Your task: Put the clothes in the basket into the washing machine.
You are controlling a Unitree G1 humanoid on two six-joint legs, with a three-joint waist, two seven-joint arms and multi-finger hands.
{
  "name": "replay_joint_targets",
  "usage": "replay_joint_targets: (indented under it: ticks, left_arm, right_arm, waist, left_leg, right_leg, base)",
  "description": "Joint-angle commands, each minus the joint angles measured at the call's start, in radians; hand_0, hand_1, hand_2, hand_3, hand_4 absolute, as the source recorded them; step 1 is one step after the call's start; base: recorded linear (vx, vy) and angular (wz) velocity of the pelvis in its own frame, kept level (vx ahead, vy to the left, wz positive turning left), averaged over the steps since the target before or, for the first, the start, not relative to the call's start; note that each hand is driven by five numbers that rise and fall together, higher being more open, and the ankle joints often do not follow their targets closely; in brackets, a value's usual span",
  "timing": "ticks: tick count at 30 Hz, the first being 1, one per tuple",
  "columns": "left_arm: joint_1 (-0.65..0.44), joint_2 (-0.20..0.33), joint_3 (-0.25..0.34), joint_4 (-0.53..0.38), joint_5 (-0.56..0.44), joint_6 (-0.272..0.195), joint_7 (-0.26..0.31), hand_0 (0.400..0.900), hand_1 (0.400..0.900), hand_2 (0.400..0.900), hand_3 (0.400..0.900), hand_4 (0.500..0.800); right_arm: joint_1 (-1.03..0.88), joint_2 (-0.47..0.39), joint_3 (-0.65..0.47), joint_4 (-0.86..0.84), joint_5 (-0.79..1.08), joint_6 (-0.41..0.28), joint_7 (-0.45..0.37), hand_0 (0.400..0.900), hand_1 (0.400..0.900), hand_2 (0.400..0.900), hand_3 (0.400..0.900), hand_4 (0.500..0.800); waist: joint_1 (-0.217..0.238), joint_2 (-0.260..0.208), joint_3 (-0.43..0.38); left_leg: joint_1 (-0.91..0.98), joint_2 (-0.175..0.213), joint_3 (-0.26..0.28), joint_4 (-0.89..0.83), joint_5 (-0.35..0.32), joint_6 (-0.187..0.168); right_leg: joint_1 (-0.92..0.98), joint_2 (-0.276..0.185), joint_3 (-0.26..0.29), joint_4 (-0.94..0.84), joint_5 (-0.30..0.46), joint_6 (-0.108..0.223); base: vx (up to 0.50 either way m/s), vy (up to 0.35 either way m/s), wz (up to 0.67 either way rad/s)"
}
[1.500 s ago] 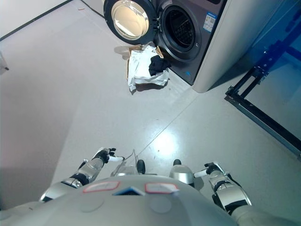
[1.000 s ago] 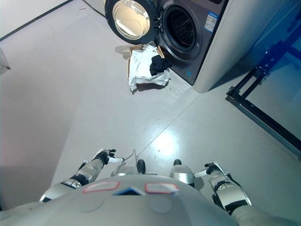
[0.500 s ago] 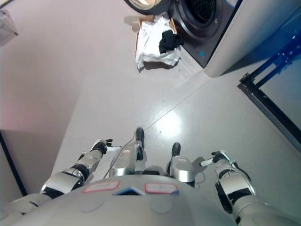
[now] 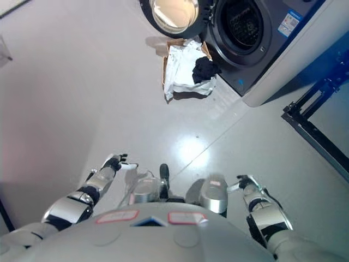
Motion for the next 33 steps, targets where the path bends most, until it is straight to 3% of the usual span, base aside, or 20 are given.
replay_joint_targets:
  ticks: [1, 4, 6, 9, 12, 13, 16, 19, 20, 23, 25, 26, 29, 31, 33]
  left_arm:
    - [-0.008, 0.037, 0.024, 0.018, 0.012, -0.001, 0.015, 0.9, 0.9, 0.9, 0.9, 0.8]
    - [-0.017, 0.023, 0.024, 0.038, 0.025, -0.005, 0.005, 0.9, 0.9, 0.9, 0.9, 0.8]
    - [-0.022, 0.011, 0.026, 0.046, 0.037, -0.014, -0.002, 0.9, 0.9, 0.9, 0.9, 0.8]
    - [-0.008, 0.0, 0.027, 0.046, 0.05, -0.017, -0.015, 0.9, 0.9, 0.9, 0.9, 0.8]
    - [0.007, -0.014, 0.027, 0.055, 0.056, -0.012, -0.016, 0.9, 0.9, 0.9, 0.9, 0.8]
    - [0.01, -0.019, 0.029, 0.058, 0.052, -0.012, -0.015, 0.9, 0.9, 0.9, 0.9, 0.8]
    - [0.022, -0.023, 0.029, 0.021, 0.026, -0.012, -0.006, 0.9, 0.9, 0.9, 0.9, 0.8]
    - [0.014, -0.022, 0.016, -0.014, 0.006, -0.012, 0.017, 0.9, 0.9, 0.9, 0.9, 0.8]
    - [0.014, -0.021, 0.016, -0.023, -0.003, -0.014, 0.025, 0.9, 0.9, 0.9, 0.9, 0.8]
    - [0.025, -0.016, 0.004, -0.036, -0.002, -0.019, 0.024, 0.9, 0.9, 0.9, 0.9, 0.8]
    - [0.03, -0.011, 0.006, -0.026, 0.0, -0.017, 0.03, 0.9, 0.9, 0.9, 0.9, 0.8]
    - [0.03, -0.01, 0.005, -0.018, 0.004, -0.016, 0.031, 0.9, 0.9, 0.9, 0.9, 0.8]
    - [0.037, -0.016, 0.0, 0.007, 0.017, -0.018, 0.036, 0.9, 0.9, 0.9, 0.9, 0.8]
    - [0.035, -0.021, -0.006, 0.027, 0.023, -0.018, 0.035, 0.9, 0.9, 0.9, 0.9, 0.8]
    - [0.03, -0.019, -0.006, 0.041, 0.028, -0.019, 0.032, 0.9, 0.9, 0.9, 0.9, 0.8]
  right_arm:
    - [0.014, -0.045, -0.033, 0.017, 0.047, 0.013, -0.03, 0.9, 0.9, 0.9, 0.9, 0.8]
    - [0.022, -0.042, -0.043, 0.029, 0.054, 0.018, -0.026, 0.9, 0.9, 0.9, 0.9, 0.8]
    - [0.03, -0.037, -0.049, 0.036, 0.049, 0.021, -0.021, 0.9, 0.9, 0.9, 0.9, 0.8]
    - [0.038, -0.037, -0.047, 0.035, 0.042, 0.023, -0.015, 0.9, 0.9, 0.9, 0.9, 0.8]
    - [0.043, -0.042, -0.039, 0.023, 0.049, 0.015, -0.013, 0.9, 0.9, 0.9, 0.9, 0.8]
    - [0.036, -0.047, -0.034, 0.022, 0.045, 0.013, -0.011, 0.9, 0.9, 0.9, 0.9, 0.8]
    - [0.007, -0.067, 0.003, -0.027, 0.029, 0.004, -0.012, 0.9, 0.9, 0.9, 0.9, 0.8]
    - [-0.038, -0.083, 0.039, -0.061, 0.018, 0.006, -0.019, 0.9, 0.9, 0.9, 0.9, 0.8]
    - [-0.054, -0.089, 0.052, -0.073, 0.017, 0.005, -0.021, 0.9, 0.9, 0.9, 0.9, 0.8]
    - [-0.08, -0.099, 0.086, -0.11, 0.008, -0.003, -0.028, 0.9, 0.9, 0.9, 0.9, 0.8]
    - [-0.093, -0.102, 0.108, -0.132, -0.001, -0.009, -0.028, 0.9, 0.9, 0.9, 0.9, 0.8]
    - [-0.1, -0.103, 0.123, -0.138, -0.018, -0.01, -0.031, 0.9, 0.9, 0.9, 0.9, 0.8]
    - [-0.13, -0.114, 0.164, -0.138, -0.08, -0.01, -0.042, 0.9, 0.9, 0.9, 0.9, 0.8]
    - [-0.152, -0.123, 0.177, -0.143, -0.095, -0.012, -0.038, 0.9, 0.9, 0.9, 0.9, 0.8]
    - [-0.196, -0.124, 0.211, -0.151, -0.131, -0.012, -0.034, 0.9, 0.9, 0.9, 0.9, 0.8]
  waist:
    - [-0.038, -0.021, 0.033]
    - [-0.089, -0.062, 0.03]
    - [-0.119, -0.078, 0.029]
    - [-0.14, -0.067, 0.014]
    - [-0.153, -0.06, -0.015]
    - [-0.153, -0.045, -0.022]
    - [-0.135, -0.044, -0.017]
    - [-0.08, -0.09, 0.032]
    - [-0.064, -0.1, 0.041]
    - [-0.021, -0.11, 0.043]
    - [-0.003, -0.105, 0.037]
    - [0.005, -0.096, 0.032]
    - [0.027, -0.065, 0.024]
    - [0.027, -0.05, 0.015]
    - [0.034, -0.031, 0.006]
  left_leg:
    - [-0.011, -0.061, -0.06, -0.02, 0.023, -0.007]
    - [0.097, -0.113, -0.099, -0.047, -0.057, -0.027]
    - [0.163, -0.124, -0.128, -0.047, -0.114, -0.04]
    - [0.241, -0.11, -0.161, -0.047, -0.17, -0.05]
    - [0.28, -0.098, -0.181, 0.013, -0.205, -0.062]
    - [0.276, -0.087, -0.183, 0.075, -0.185, -0.078]
    - [0.126, -0.075, -0.169, 0.503, 0.026, -0.158]
    - [-0.058, -0.104, -0.134, 0.821, 0.061, -0.154]
    - [-0.108, -0.09, -0.108, 0.847, 0.054, -0.136]
    - [-0.233, -0.065, -0.087, 0.721, 0.026, -0.11]
    - [-0.228, 0.017, -0.093, 0.488, 0.029, -0.108]
    - [-0.216, 0.057, -0.102, 0.327, 0.04, -0.115]
    - [-0.172, 0.109, -0.138, -0.003, 0.139, -0.162]
    - [-0.197, 0.132, -0.128, -0.047, 0.153, -0.191]
    - [-0.199, 0.131, -0.157, -0.047, 0.155, -0.193]
  right_leg:
    - [-0.008, 0.061, -0.108, -0.272, 0.018, -0.06]
    - [-0.046, 0.083, -0.129, -0.645, 0.064, -0.023]
    - [-0.064, 0.1, -0.145, -0.851, 0.132, 0.009]
    - [-0.061, 0.121, -0.139, -0.883, 0.158, 0.02]
    - [0.007, 0.145, -0.09, -0.898, 0.169, -0.009]
    - [0.022, 0.158, -0.095, -0.887, 0.165, -0.018]
    - [0.089, 0.163, -0.093, -0.845, 0.112, -0.08]
    - [0.162, 0.144, -0.07, -0.823, 0.045, -0.127]
    - [0.181, 0.141, -0.069, -0.816, 0.028, -0.137]
    - [0.232, 0.146, -0.058, -0.837, 0.001, -0.134]
    - [0.262, 0.153, -0.053, -0.851, -0.022, -0.117]
    - [0.274, 0.157, -0.051, -0.863, -0.036, -0.105]
    - [0.331, 0.164, -0.031, -0.892, -0.076, -0.083]
    - [0.352, 0.156, -0.022, -0.898, -0.1, -0.07]
    - [0.363, 0.158, -0.002, -0.897, -0.118, -0.061]
  base:
    - [0.46, 0.02, 0.43]
    - [0.59, -0.07, 0.55]
    - [0.59, -0.084, 0.56]
    - [0.54, -0.096, 0.42]
    - [0.53, -0.159, 0.42]
    - [0.45, -0.154, 0.22]
    - [0.37, -0.21, 0.09]
    - [0.24, -0.242, -0.07]
    - [0.27, -0.176, -0.13]
    - [0.29, -0.065, -0.17]
    - [0.37, 0.079, -0.2]
    - [0.38, 0.128, -0.21]
    - [0.38, 0.163, -0.33]
    - [0.3, 0.16, -0.37]
    - [0.24, 0.171, -0.61]
